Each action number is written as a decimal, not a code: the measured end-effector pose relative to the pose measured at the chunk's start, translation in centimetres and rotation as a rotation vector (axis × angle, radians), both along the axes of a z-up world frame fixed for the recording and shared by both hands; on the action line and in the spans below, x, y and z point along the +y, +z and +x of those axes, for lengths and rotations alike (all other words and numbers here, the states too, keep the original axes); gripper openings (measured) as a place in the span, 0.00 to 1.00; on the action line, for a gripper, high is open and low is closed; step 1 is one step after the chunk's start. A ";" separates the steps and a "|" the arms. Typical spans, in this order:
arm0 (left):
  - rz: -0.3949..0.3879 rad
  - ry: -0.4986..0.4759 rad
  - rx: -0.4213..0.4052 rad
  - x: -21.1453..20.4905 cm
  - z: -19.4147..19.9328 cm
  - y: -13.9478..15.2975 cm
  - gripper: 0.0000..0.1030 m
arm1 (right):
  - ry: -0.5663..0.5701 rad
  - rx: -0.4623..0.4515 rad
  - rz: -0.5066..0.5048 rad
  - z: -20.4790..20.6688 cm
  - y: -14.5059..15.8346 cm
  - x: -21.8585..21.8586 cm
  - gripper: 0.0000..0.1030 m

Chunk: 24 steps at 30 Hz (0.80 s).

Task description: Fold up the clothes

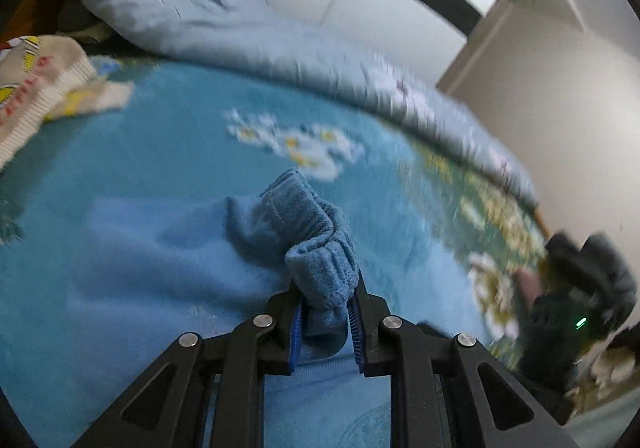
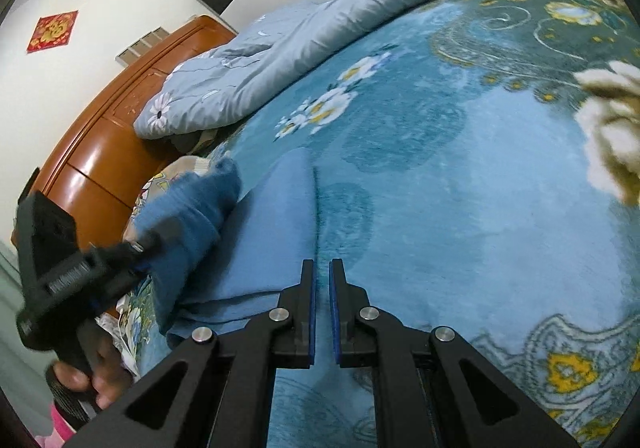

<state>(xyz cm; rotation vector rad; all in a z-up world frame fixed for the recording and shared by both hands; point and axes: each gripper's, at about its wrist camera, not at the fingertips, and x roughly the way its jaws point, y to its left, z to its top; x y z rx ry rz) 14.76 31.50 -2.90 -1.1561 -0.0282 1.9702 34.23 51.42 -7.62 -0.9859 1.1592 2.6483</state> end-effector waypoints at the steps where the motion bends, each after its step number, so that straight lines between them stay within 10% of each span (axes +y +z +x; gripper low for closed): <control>1: -0.028 -0.010 -0.001 0.4 0.4 -0.6 0.21 | 0.000 0.001 -0.002 0.0 0.0 0.0 0.06; 4: -0.097 -0.031 -0.012 1.3 1.2 -2.1 0.27 | 0.009 0.008 -0.001 -0.1 0.1 -0.1 0.06; 8: -0.049 -0.093 -0.070 0.8 2.2 -1.6 0.62 | 0.032 0.038 0.014 -0.5 1.0 -0.6 0.06; 12: 0.007 -0.062 -0.035 -2.4 2.7 0.6 0.64 | 0.085 0.068 0.047 -1.8 2.3 -1.4 0.11; 18: -0.085 0.336 0.053 -10.5 -1.0 0.6 0.65 | 0.255 0.074 0.147 -6.5 4.4 -4.1 0.28; 24: -0.090 0.386 -0.014 -12.8 -1.4 -1.8 0.65 | 0.330 -0.019 0.171 -11.0 3.1 -5.7 0.32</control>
